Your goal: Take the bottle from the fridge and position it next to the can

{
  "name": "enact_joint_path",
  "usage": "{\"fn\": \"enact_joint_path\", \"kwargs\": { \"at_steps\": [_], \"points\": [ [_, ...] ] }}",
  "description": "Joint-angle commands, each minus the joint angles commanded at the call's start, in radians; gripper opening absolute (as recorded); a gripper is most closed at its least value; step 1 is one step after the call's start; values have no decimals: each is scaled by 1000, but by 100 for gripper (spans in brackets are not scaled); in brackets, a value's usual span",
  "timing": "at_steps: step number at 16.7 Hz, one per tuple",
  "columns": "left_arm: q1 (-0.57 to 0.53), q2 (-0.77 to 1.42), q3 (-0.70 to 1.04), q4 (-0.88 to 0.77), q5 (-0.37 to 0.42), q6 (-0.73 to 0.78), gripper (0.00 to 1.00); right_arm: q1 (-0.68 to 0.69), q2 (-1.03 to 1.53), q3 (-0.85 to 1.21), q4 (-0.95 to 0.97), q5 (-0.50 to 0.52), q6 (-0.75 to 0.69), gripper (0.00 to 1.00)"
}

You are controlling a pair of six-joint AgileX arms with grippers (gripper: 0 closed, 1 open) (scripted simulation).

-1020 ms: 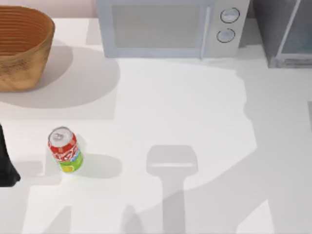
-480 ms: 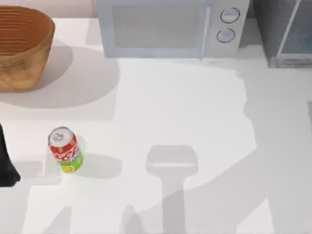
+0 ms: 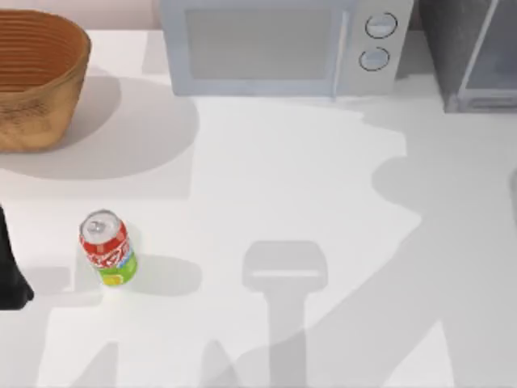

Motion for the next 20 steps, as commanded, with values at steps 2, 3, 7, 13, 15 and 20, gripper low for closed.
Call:
{"fn": "enact_joint_path", "kwargs": {
  "at_steps": [2,3,7,13,15,20],
  "points": [
    [0,0,0,0,0,0,100,0,-17,7,-17,0,0,0],
    [0,0,0,0,0,0,100,0,-17,7,-17,0,0,0],
    [0,0,0,0,0,0,100,-4,-27,-10,-8,-2,1,0],
    [0,0,0,0,0,0,100,-37,-207,-288,83,-36,0,0],
    [0,0,0,0,0,0,100,-50,-283,-420,123,-52,-1,0],
    [0,0,0,0,0,0,100,-75,-418,-613,196,-82,-2,0]
  ]
}}
